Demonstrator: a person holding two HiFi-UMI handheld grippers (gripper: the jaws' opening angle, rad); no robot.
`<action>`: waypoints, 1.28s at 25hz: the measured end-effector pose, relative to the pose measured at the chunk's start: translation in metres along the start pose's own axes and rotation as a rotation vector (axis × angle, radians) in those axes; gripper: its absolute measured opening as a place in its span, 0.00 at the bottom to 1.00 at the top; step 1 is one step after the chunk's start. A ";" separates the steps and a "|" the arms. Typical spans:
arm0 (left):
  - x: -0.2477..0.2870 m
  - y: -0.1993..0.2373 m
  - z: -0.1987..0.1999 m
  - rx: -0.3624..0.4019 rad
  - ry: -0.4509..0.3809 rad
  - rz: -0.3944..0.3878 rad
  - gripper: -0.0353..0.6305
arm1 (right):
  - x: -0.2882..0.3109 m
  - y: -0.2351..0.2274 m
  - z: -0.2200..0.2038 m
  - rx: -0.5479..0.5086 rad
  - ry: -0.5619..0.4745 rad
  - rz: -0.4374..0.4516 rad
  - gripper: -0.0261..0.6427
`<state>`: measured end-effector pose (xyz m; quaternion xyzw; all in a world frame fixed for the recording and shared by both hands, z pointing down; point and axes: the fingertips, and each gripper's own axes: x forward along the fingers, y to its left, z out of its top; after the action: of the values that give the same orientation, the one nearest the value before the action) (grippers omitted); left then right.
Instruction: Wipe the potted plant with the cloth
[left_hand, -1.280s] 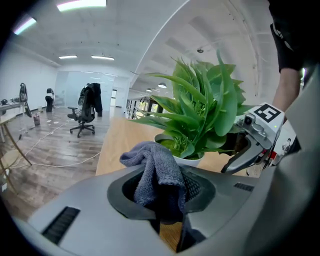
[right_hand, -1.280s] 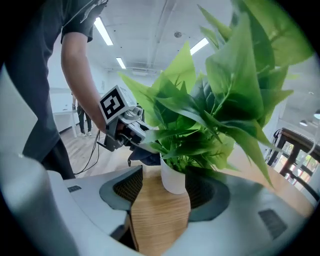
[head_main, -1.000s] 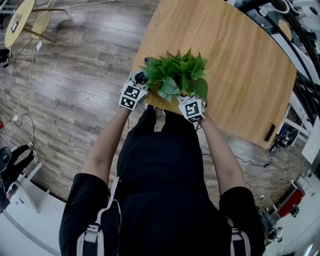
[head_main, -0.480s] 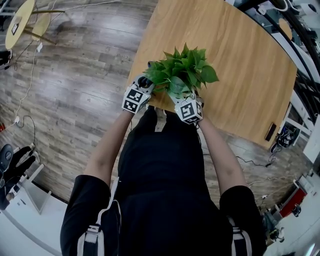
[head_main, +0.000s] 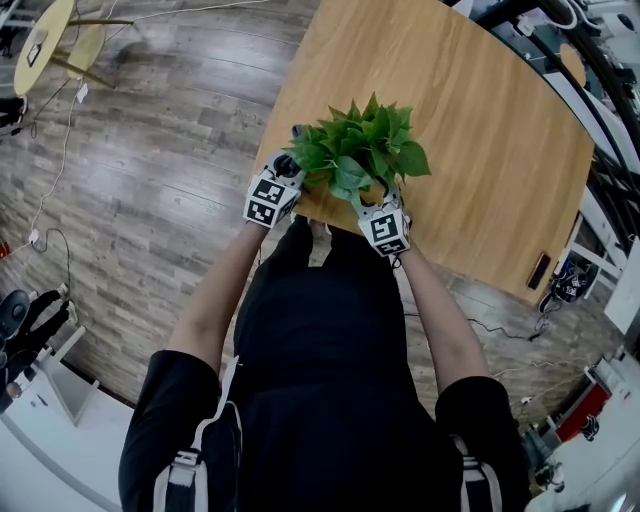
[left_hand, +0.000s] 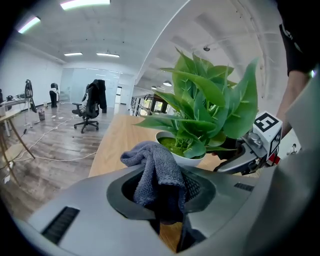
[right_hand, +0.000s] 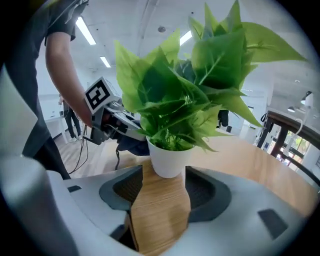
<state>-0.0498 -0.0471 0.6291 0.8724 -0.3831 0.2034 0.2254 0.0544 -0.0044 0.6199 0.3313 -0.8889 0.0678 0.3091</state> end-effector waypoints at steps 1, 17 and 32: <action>0.001 0.000 0.001 0.000 0.001 0.001 0.24 | 0.003 -0.006 0.001 -0.005 -0.003 -0.007 0.41; -0.003 -0.023 -0.003 0.101 0.008 -0.083 0.24 | 0.019 -0.021 0.025 -0.097 -0.048 0.036 0.41; -0.008 -0.017 -0.004 0.068 0.009 -0.069 0.24 | 0.009 0.009 0.022 -0.087 -0.041 0.034 0.41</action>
<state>-0.0432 -0.0302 0.6237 0.8913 -0.3446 0.2123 0.2043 0.0321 -0.0098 0.6085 0.3038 -0.9026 0.0277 0.3037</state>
